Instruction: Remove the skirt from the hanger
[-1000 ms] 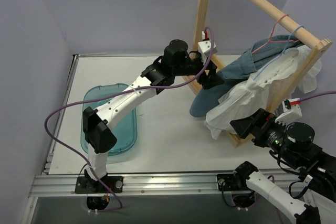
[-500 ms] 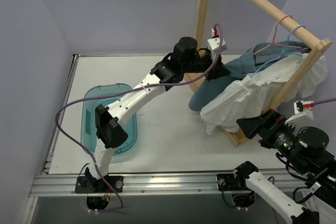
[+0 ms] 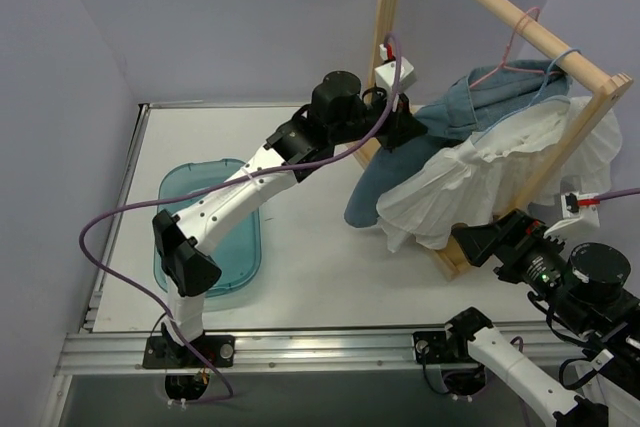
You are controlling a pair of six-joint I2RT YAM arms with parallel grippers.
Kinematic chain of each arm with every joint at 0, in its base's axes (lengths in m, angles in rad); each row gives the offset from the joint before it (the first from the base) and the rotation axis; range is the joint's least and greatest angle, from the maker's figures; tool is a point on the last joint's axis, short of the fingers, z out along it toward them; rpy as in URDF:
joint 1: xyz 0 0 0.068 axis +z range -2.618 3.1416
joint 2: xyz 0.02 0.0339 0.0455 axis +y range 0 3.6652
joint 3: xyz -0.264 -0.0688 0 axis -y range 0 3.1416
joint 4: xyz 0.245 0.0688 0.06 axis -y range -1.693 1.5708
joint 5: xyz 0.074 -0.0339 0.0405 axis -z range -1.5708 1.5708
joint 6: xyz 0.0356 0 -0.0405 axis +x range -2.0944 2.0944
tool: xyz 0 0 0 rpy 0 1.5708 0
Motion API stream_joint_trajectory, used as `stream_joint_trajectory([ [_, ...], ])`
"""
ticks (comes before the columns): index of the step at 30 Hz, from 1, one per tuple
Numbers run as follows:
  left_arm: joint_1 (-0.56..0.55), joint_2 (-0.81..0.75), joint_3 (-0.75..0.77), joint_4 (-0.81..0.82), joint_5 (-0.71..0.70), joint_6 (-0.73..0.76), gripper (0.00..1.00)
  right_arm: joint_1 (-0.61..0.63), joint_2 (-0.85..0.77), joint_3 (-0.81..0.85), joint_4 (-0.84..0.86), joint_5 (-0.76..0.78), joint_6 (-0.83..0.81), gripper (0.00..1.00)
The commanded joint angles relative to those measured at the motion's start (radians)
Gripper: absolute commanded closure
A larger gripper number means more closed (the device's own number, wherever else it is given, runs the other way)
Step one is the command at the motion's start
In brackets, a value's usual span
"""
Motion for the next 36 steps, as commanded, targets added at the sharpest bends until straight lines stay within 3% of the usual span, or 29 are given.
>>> stream_joint_trajectory([
  [1,0.024,-0.133,0.01,0.202,-0.024,-0.064,0.98,-0.008,0.015,0.025,0.003,0.002,-0.028,0.0],
  [11,0.069,-0.184,0.016,0.109,0.102,-0.104,0.98,-0.008,0.047,0.062,0.014,0.01,-0.084,0.0],
  [18,0.1,-0.357,-0.16,-0.046,0.077,-0.056,0.98,-0.008,0.156,0.111,0.071,-0.008,-0.201,0.0],
  [24,0.135,-0.594,-0.35,-0.183,0.061,-0.023,0.98,-0.008,0.283,0.184,0.16,-0.051,-0.301,0.03],
  [30,0.144,-0.745,-0.472,-0.316,-0.001,-0.03,0.98,-0.008,0.395,0.246,0.336,-0.184,-0.301,0.06],
  [36,0.149,-0.849,-0.551,-0.425,-0.06,-0.058,0.98,-0.003,0.487,0.229,0.549,-0.316,-0.22,0.16],
])
